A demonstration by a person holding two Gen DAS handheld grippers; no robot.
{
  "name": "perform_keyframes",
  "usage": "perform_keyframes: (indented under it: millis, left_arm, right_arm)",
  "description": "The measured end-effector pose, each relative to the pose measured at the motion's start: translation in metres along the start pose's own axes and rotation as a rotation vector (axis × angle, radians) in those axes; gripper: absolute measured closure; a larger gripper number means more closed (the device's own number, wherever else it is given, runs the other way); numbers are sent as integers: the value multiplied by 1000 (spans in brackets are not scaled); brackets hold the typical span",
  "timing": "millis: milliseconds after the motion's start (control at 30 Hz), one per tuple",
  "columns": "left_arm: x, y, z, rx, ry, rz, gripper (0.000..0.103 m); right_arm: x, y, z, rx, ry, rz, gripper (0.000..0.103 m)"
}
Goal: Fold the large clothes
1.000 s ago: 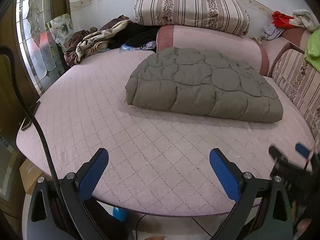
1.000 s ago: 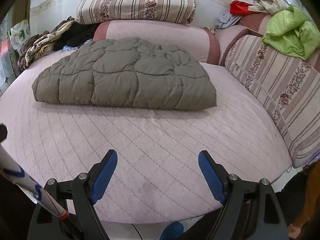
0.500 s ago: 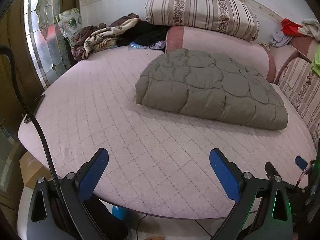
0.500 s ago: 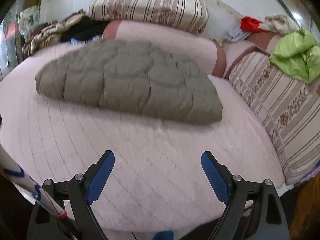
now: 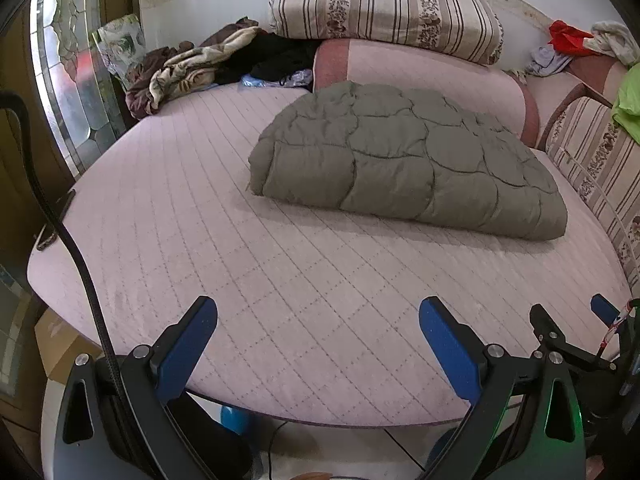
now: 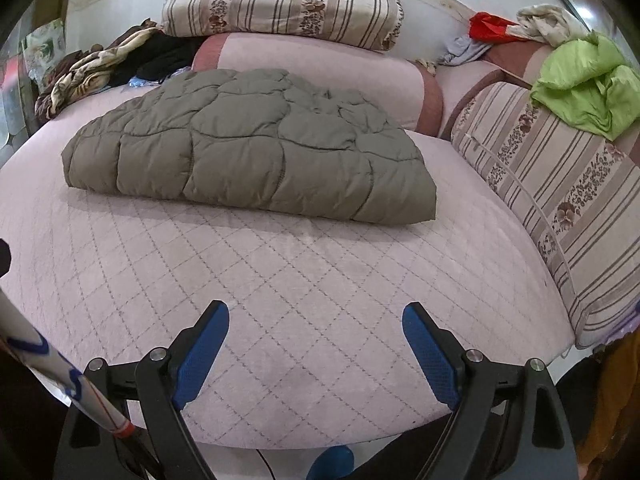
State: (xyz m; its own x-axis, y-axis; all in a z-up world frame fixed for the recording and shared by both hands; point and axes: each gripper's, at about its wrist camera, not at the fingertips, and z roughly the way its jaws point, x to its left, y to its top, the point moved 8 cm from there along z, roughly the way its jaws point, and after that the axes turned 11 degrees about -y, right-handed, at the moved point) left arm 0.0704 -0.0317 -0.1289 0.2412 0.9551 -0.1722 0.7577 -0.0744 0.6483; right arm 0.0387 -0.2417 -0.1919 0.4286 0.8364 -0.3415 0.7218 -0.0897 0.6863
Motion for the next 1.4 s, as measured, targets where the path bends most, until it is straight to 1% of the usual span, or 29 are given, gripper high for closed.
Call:
perform_keyframes:
  millis: [133,433,567,967,1133,1267,1400]
  left_arm:
    - [-1,-3,2,14,-14,-7,2]
    - [-2,-5,4,26,-23,-6,2]
    - [-3,-6,5,33,-22,-2,2]
    - [-4,-7,6,38,-18,9,2]
    - [0,-6,9,25,-13,10,2]
    - [-2,-6,12,38,7,16,2]
    - [-9,-9,11,45,15,25,2]
  right_arm:
    - [-3,2,-2,-11,-10,8,12]
    - [-7,2,1,2,-12,37,12]
    - [-9,3,-1,-8,-8,47,12]
    - [-13,1,2,-3,-9,60,12]
    - [-9,0,11,28,-17,40,12]
    - [-16,-3,12,26,-23,67,12]
    - [-25,-11,20,52,-8,94,12]
